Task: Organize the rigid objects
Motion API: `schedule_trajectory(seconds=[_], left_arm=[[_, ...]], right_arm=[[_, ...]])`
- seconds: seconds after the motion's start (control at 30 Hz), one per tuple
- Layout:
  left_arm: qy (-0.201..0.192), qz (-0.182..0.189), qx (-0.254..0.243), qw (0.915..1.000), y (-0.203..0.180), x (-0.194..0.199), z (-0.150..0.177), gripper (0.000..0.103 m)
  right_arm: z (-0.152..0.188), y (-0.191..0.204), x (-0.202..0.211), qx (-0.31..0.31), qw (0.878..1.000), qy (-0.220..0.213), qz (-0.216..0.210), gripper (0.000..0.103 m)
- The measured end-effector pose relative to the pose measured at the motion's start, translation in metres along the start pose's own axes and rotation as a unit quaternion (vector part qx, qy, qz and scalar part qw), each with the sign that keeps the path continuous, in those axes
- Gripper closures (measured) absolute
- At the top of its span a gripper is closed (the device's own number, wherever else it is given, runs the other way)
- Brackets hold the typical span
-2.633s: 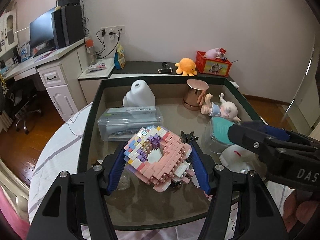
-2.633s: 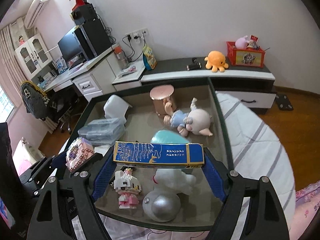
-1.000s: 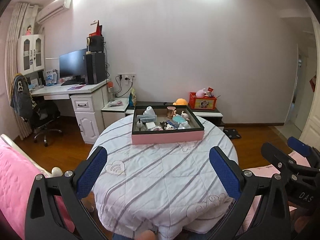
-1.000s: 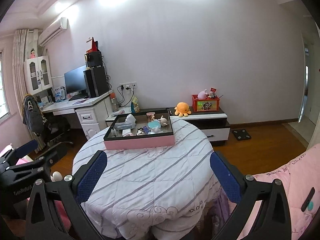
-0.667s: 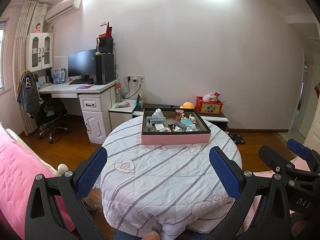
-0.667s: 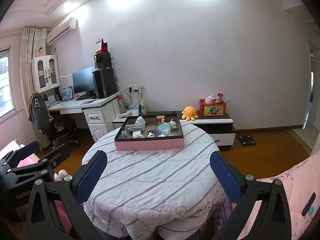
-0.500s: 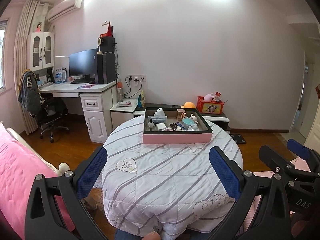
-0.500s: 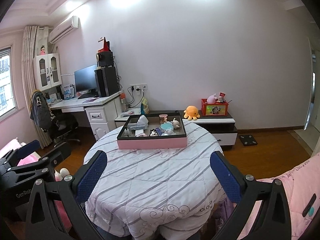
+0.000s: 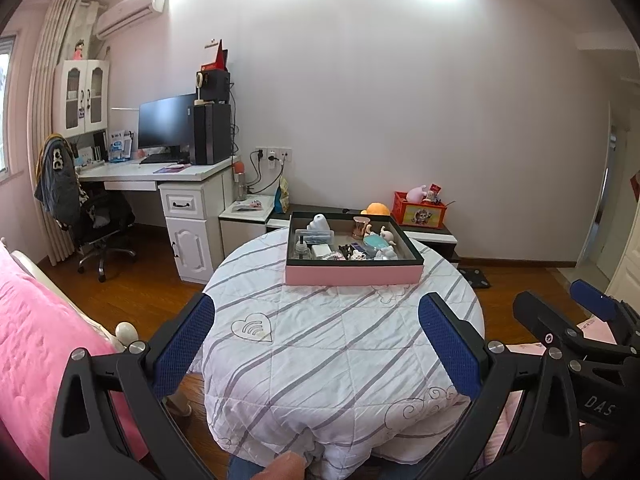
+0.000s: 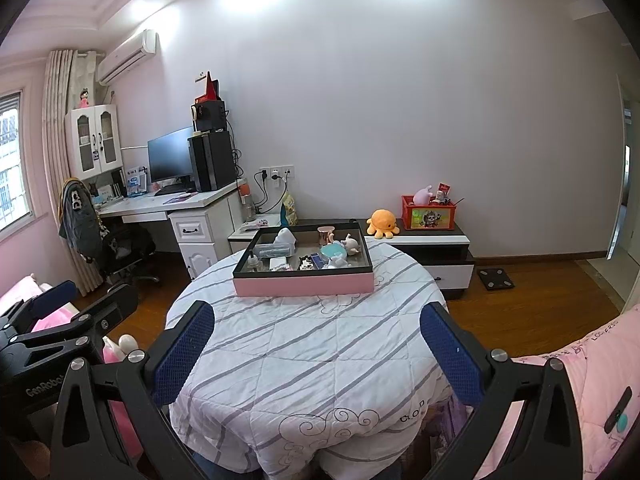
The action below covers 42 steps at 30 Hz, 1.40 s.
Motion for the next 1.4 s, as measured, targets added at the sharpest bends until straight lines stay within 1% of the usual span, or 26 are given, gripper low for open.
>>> schedule_trajectory(seconds=[0.13, 0.37, 0.63, 0.77, 0.93, 1.2, 1.4], left_arm=[[-0.01, -0.009, -0.003, 0.9999, -0.0005, 0.0023, 0.0032, 0.0], [-0.014, -0.019, -0.007, 0.9997, -0.0037, 0.0046, 0.0028, 0.0], [-0.008, -0.026, 0.0, 0.9996, 0.0016, 0.0041, 0.0018, 0.0], [-0.001, -0.025, 0.002, 0.9997, 0.0021, 0.0009, 0.0023, 0.0], [-0.006, -0.027, -0.001, 0.9996, 0.002, 0.0021, 0.0017, 0.0], [0.0, -0.009, -0.002, 1.0, -0.0012, 0.002, 0.0024, 0.0], [-0.012, -0.013, 0.001, 0.9998, 0.0016, 0.0053, 0.0024, 0.0]], right_arm=[[0.0001, 0.0004, -0.0003, 0.001, 1.0, -0.001, 0.001, 0.0], [-0.0032, 0.0052, 0.0034, 0.008, 1.0, -0.01, 0.007, 0.0], [-0.0048, 0.0064, 0.006, 0.008, 1.0, -0.013, 0.013, 0.0], [-0.0042, 0.0047, 0.0054, 0.006, 1.0, -0.012, 0.018, 0.0], [-0.0035, 0.0041, 0.0051, 0.004, 1.0, -0.011, 0.02, 0.0], [-0.0026, 0.0045, 0.005, 0.004, 1.0, -0.01, 0.02, 0.0], [0.0001, 0.0054, 0.0042, 0.004, 1.0, -0.006, 0.02, 0.0]])
Point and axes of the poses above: each gripper's, at about its wrist camera, not at the fingertips, and x roughly against the way its jaws point, y to its left, z to its underside, the point moved 5 cm from there along -x, roughly the way its jaws point, and after that the axes turned 4 degrees about -z, right-handed, at the moved point
